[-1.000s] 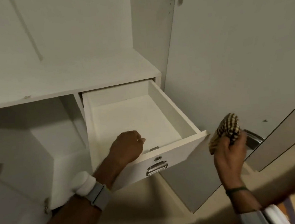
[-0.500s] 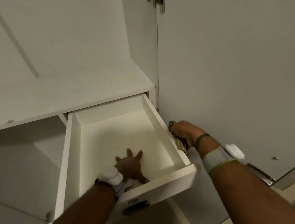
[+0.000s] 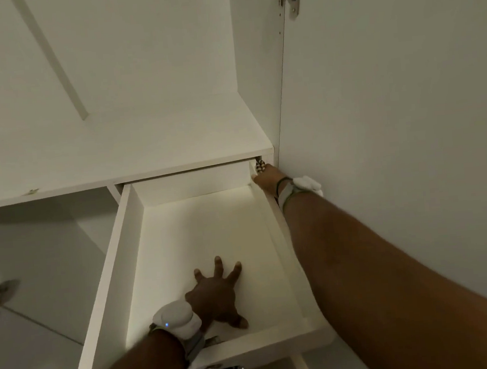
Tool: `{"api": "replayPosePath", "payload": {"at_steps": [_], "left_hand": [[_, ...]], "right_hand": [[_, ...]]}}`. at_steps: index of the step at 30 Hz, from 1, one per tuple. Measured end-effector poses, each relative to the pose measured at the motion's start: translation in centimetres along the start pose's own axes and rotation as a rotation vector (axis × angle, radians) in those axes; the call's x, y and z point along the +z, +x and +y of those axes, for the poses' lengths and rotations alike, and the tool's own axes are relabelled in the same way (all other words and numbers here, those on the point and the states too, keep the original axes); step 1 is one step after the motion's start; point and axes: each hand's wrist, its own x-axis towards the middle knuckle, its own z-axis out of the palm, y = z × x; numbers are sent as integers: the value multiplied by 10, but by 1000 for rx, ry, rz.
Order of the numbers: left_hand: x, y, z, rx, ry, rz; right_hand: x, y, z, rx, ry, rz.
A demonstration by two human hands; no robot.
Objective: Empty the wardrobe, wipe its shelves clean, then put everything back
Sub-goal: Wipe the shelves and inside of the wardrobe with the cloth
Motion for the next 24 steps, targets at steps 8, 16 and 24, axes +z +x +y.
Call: {"api": "replayPosePath", "payload": {"at_steps": [8,16,24], "left_hand": [[-10,-17,0,63,82,53],[-24,-59,-11,142,-43,42],[-8,-136,-99,192,-177,455]], "right_hand": [[6,-69,33,-44,-133,-6],[-31,-236,45,148,-742,-215],[33,-288,-59,-229,-612,-6]]}}
